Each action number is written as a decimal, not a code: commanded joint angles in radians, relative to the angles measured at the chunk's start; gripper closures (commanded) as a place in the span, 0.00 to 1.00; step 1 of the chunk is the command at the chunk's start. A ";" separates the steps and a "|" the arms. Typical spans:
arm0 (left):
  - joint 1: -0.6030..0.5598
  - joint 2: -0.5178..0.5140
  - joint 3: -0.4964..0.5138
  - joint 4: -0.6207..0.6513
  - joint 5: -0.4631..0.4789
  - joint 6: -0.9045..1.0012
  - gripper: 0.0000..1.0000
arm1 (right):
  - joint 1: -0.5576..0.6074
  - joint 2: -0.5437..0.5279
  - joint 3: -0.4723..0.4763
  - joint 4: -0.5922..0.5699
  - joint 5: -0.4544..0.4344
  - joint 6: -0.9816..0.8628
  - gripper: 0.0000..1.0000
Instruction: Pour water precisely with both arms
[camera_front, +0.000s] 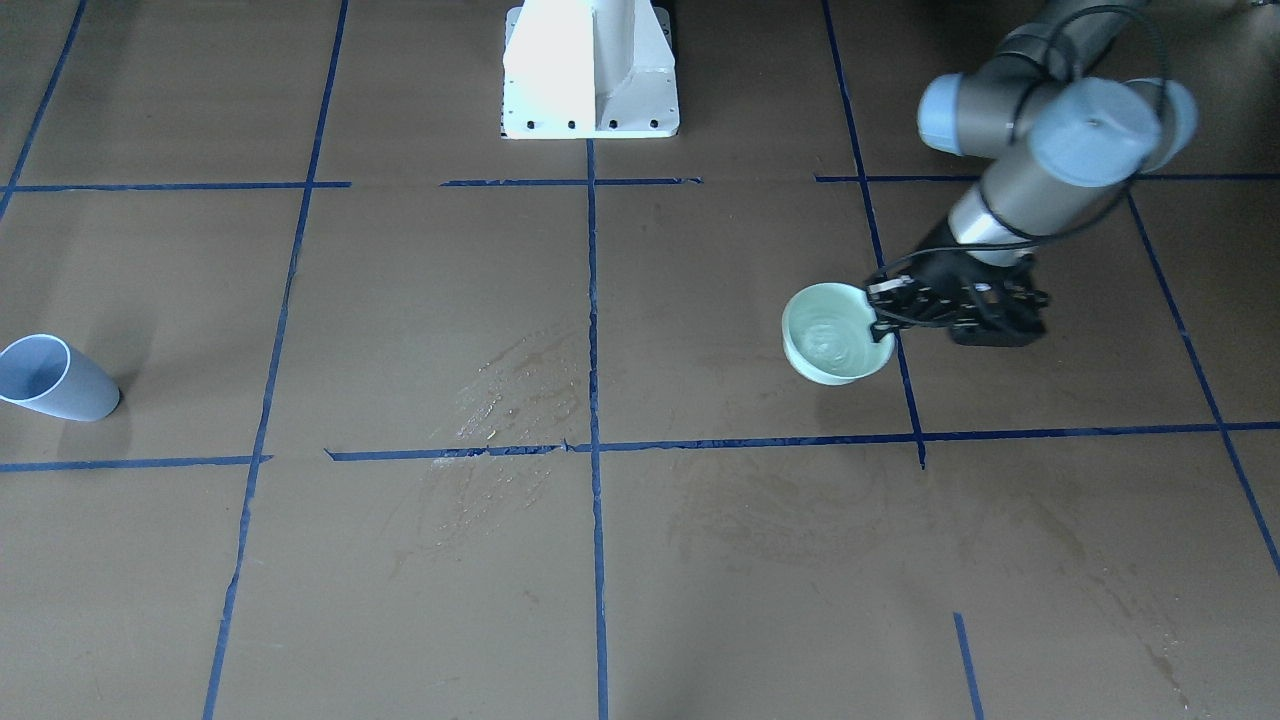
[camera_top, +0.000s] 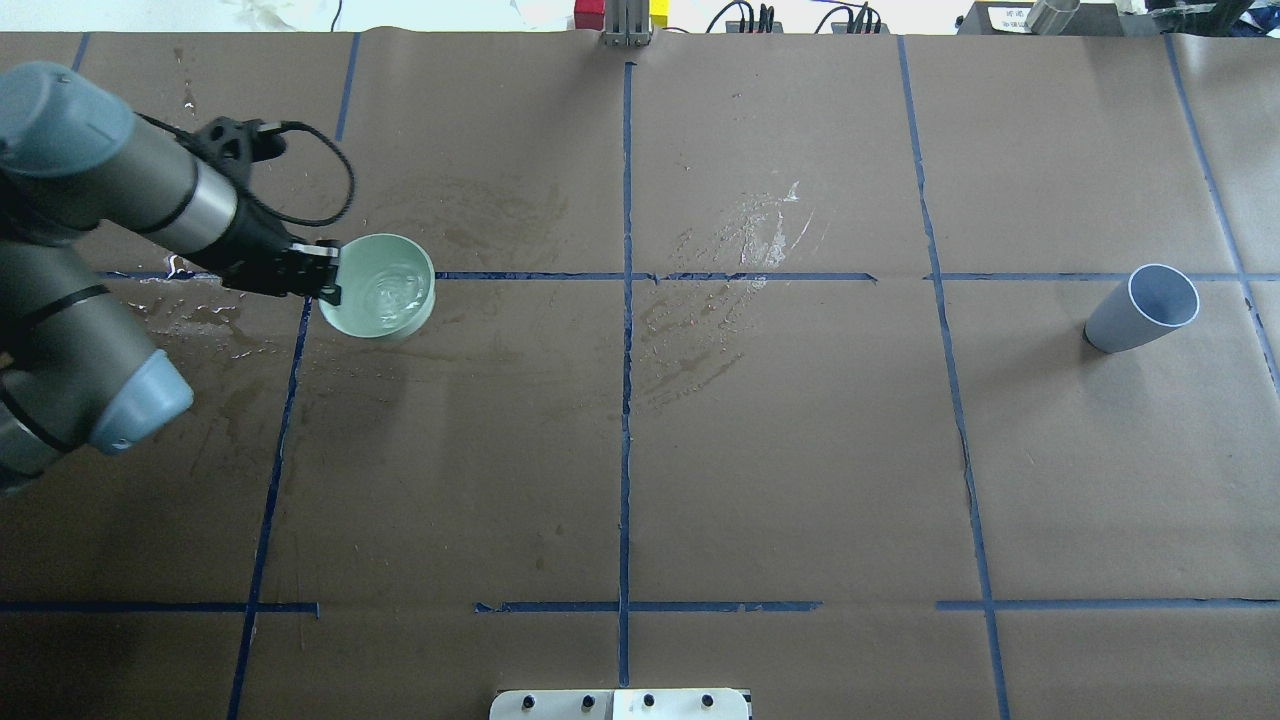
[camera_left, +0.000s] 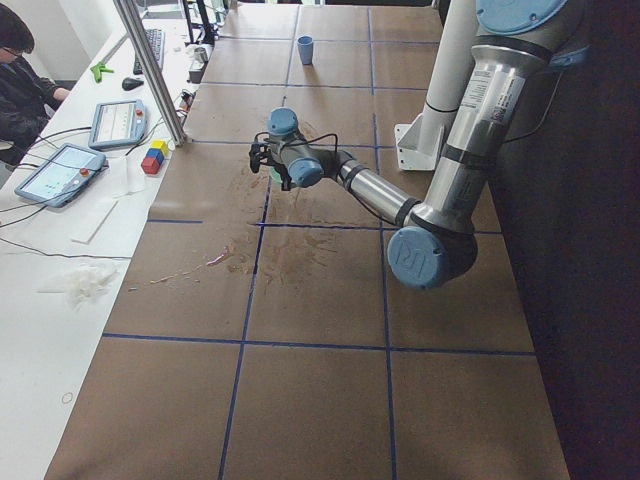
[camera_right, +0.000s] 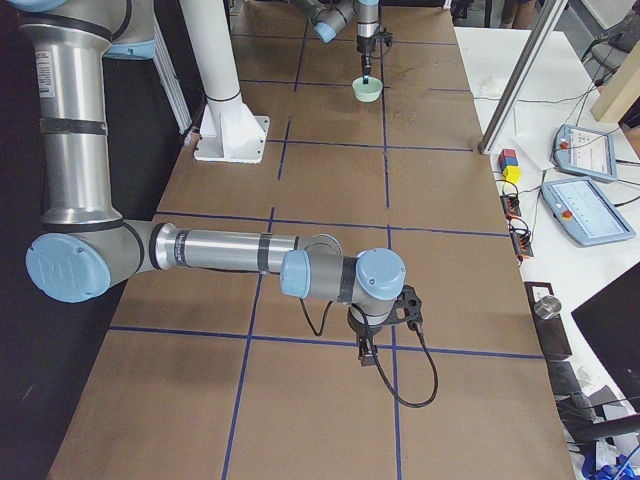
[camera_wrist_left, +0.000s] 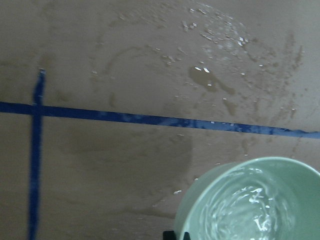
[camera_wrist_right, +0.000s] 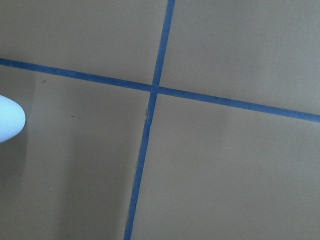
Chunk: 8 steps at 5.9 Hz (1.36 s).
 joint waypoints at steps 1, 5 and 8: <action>-0.157 0.205 0.014 -0.084 -0.120 0.249 1.00 | 0.000 0.000 0.000 0.000 0.000 0.000 0.00; -0.161 0.282 0.222 -0.364 -0.114 0.256 1.00 | 0.000 0.000 0.003 0.001 0.000 0.000 0.00; -0.158 0.242 0.276 -0.363 -0.114 0.251 0.97 | 0.000 0.000 0.003 0.001 0.000 0.000 0.00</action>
